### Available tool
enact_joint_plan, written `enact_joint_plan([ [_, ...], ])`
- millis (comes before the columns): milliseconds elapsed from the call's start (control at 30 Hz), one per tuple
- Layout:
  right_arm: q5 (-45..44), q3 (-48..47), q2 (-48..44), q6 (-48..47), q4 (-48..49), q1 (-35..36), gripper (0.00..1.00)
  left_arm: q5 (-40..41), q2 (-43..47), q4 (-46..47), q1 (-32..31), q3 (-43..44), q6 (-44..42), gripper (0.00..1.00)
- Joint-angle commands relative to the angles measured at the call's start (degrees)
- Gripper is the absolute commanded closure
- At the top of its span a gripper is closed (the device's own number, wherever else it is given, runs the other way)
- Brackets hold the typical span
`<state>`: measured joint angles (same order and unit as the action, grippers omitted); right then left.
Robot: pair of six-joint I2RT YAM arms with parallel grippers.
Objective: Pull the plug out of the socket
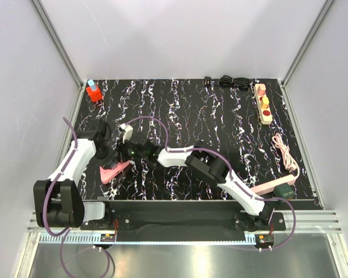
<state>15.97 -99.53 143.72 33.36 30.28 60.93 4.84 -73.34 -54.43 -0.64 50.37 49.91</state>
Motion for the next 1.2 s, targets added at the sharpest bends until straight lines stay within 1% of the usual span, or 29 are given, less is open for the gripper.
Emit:
enact_joint_plan([
  [0,-2.52,5.92,10.87,-2.69,-22.37,1.48,0.94,-6.07,1.97,7.76,-0.41,7.54,0.8,1.0],
  [167,-3.48,6.27,10.7,-3.13,-22.02,1.56,0.94,-6.51,3.29,7.76,-0.41,8.08,1.24,1.0],
  [267,-4.45,5.13,11.4,-3.57,-23.69,1.83,0.94,-5.81,5.57,8.46,-0.41,5.89,1.51,1.0],
  [367,-4.36,3.55,12.81,-3.31,-24.74,2.0,0.94,-8.53,7.33,10.92,-0.41,3.34,0.02,1.0],
  [400,-4.71,3.38,12.81,-3.48,-25.09,2.09,0.94,-9.66,8.47,13.19,-0.41,1.77,-0.51,1.0],
  [433,-5.24,3.46,12.64,-3.57,-25.18,2.18,0.94,-12.55,9.26,14.78,-0.41,0.88,-0.86,1.0],
  [533,-7.0,3.55,13.16,-4.01,-25.36,2.27,0.94,-14.07,13.48,19.44,-0.41,-2.37,-0.87,1.0],
  [700,-7.09,2.14,14.4,-4.01,-26.68,2.27,0.94,-12.4,16.47,19.55,0.29,-4.05,0.45,1.0],
  [833,-8.58,3.98,11.24,-5.32,-26.5,2.18,0.93,-12.49,17.26,19.37,0.38,-4.75,1.07,1.0],
  [933,-8.67,3.9,8.78,-6.55,-26.24,1.83,0.89,-11.96,18.84,19.19,0.38,-6.94,0.8,1.0],
  [967,-8.76,3.73,7.99,-7.08,-26.24,1.57,0.86,-11.79,19.28,19.28,0.38,-8.08,0.54,1.0],
  [1033,-9.63,3.72,5.35,-7.96,-26.24,1.13,0.83,-11.08,20.43,19.02,0.38,-9.14,0.02,1.0],
  [1067,-10.07,3.9,4.47,-9.1,-26.33,0.86,0.8,-10.91,21.39,18.75,0.38,-10.19,0.01,1.0],
  [1167,-9.2,4.42,1.04,-10.42,-26.33,-1.42,0.76,-10.29,23.41,18.32,0.38,-12.48,0.36,1.0],
])
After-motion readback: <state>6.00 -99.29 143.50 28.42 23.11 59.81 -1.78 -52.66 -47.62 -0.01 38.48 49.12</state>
